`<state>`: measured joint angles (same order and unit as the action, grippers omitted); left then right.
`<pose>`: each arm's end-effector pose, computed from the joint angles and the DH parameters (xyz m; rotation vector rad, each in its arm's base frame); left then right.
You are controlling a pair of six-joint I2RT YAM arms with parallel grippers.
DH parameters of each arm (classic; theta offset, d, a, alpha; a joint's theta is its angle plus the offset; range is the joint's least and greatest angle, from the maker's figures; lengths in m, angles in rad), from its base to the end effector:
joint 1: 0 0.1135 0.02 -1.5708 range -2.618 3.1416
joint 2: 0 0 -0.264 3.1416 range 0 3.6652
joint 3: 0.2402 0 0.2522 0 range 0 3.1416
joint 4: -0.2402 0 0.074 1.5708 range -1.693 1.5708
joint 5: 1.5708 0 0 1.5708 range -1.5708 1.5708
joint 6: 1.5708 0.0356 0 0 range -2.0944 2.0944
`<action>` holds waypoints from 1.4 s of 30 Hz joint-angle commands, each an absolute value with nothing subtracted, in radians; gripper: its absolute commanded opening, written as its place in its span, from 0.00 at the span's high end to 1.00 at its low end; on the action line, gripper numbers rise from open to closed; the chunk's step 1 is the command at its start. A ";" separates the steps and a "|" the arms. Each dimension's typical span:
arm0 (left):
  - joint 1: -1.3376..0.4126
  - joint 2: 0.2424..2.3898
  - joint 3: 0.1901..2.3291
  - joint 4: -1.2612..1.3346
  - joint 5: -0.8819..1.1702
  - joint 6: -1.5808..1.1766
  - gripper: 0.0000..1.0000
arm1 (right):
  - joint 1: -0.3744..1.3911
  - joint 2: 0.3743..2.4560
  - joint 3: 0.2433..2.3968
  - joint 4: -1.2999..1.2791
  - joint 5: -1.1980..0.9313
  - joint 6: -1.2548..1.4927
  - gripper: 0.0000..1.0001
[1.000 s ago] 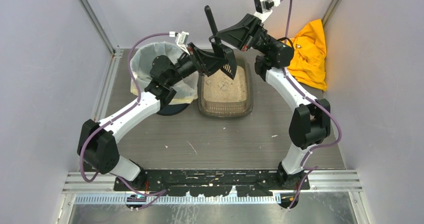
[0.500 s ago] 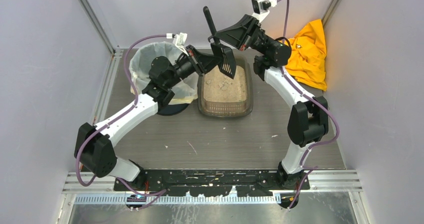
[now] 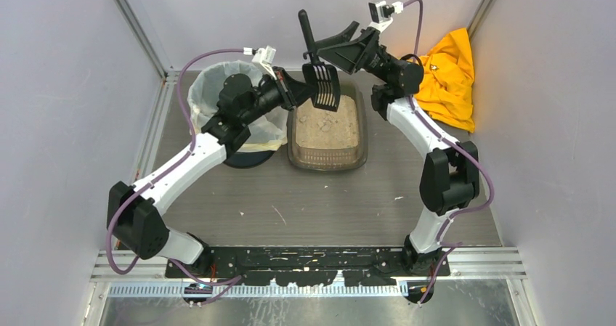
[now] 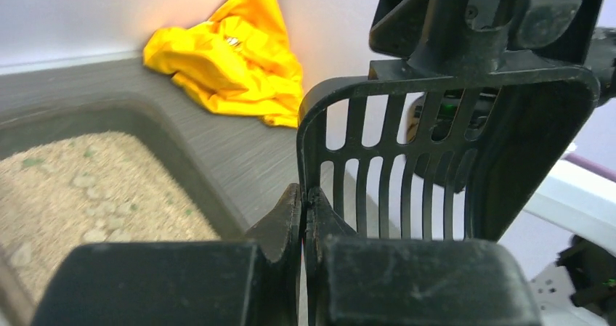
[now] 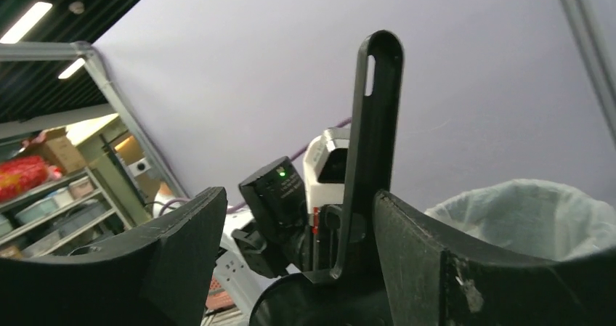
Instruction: Clean the litter box
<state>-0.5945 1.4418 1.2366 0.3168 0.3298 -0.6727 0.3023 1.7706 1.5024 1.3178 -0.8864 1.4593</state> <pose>0.2794 -0.2028 0.3961 0.2308 1.5814 -1.2510 0.3474 0.1372 0.4489 -0.5382 1.0326 1.8218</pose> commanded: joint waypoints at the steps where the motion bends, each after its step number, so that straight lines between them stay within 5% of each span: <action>1: -0.587 1.383 1.324 0.126 0.302 -0.545 1.00 | 0.238 1.707 1.460 1.221 -0.787 1.357 0.21; 5: -0.576 1.380 1.419 -0.123 0.308 -0.406 1.00 | 0.159 1.669 1.436 1.038 -0.760 1.262 0.19; 10: -0.572 1.392 1.483 -0.297 0.395 -0.210 1.00 | 0.214 1.502 1.550 -0.050 -0.472 0.412 0.19; 13: -0.573 1.401 1.487 -0.333 0.451 -0.116 1.00 | 0.219 1.466 1.576 -0.328 -0.212 0.259 0.19; 17: -0.573 1.424 1.446 -0.301 0.502 0.017 1.00 | 0.174 1.328 1.393 -0.270 -0.078 0.292 0.19; 20: -0.573 1.509 1.511 -0.366 0.476 0.108 1.00 | 0.173 1.275 1.343 -0.359 0.077 0.376 0.01; 23: -0.577 1.569 1.537 -0.380 0.445 0.142 1.00 | 0.149 1.304 1.359 -0.511 0.165 0.451 0.01; 30: -0.590 1.564 1.473 -0.295 0.444 0.130 1.00 | 0.147 1.164 1.195 -0.372 -0.095 0.561 0.14; 42: -0.632 1.569 1.410 -0.261 0.242 0.250 1.00 | 0.148 1.039 1.140 -0.221 -0.604 0.609 0.23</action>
<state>-0.6102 1.6009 1.4113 -0.3302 0.3084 0.1959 0.1448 1.0092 1.1034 -0.3222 -0.3988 0.5632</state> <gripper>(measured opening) 0.012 0.795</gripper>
